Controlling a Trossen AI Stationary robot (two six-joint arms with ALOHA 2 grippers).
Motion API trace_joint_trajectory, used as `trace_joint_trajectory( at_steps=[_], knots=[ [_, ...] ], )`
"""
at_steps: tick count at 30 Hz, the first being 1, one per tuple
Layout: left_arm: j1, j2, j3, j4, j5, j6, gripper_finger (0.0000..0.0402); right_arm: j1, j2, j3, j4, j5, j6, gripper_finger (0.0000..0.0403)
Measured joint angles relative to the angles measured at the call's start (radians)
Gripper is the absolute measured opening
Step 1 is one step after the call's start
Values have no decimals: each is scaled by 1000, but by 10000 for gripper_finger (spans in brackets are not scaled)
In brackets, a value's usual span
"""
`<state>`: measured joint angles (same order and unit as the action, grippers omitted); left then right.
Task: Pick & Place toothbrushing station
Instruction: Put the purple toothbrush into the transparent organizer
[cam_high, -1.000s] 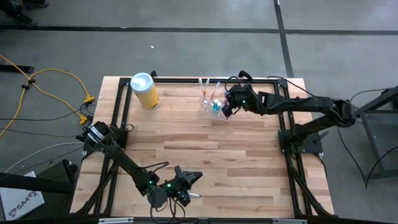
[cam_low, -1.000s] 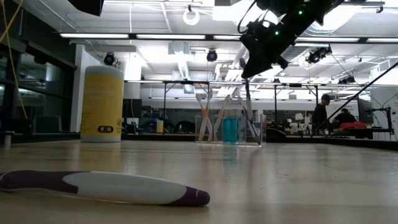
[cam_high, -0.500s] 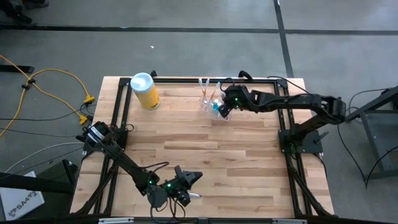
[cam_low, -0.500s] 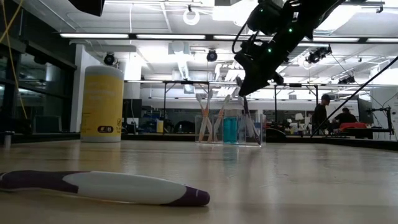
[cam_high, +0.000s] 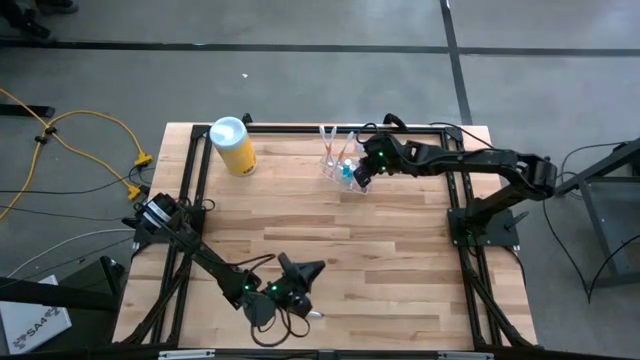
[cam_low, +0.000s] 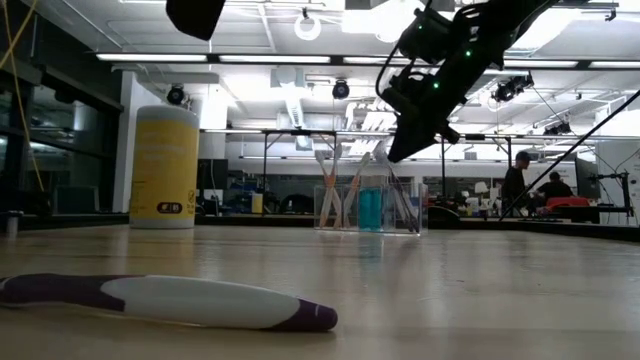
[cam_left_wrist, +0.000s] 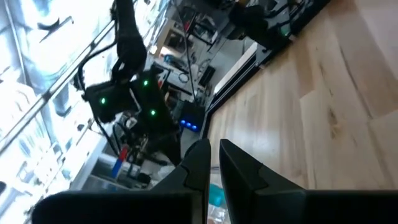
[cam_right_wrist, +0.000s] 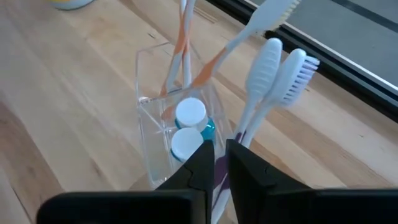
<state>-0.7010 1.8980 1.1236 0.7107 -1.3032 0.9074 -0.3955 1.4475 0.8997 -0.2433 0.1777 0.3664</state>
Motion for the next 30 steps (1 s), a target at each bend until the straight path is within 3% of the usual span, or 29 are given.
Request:
trace_joint_trajectory(
  at_steps=[9, 19, 22, 26, 30],
  knots=[
    [24, 0, 0, -4, -113, -99, 26, 1, 0, 0, -2, 1, 0, 24],
    [26, 0, 0, -142, -101, -259, 26, 10, -7, 0, -14, -58, -27, 24],
    [26, 0, 0, -269, -33, -369, 26, 29, -15, 0, -35, -58, -25, 24],
    [26, -8, 0, -505, 165, -569, 26, 61, -49, 0, -104, -57, -18, 25],
    [31, -99, 0, -838, 359, -837, 26, 104, -97, 0, -174, -58, 6, 25]
  ],
)
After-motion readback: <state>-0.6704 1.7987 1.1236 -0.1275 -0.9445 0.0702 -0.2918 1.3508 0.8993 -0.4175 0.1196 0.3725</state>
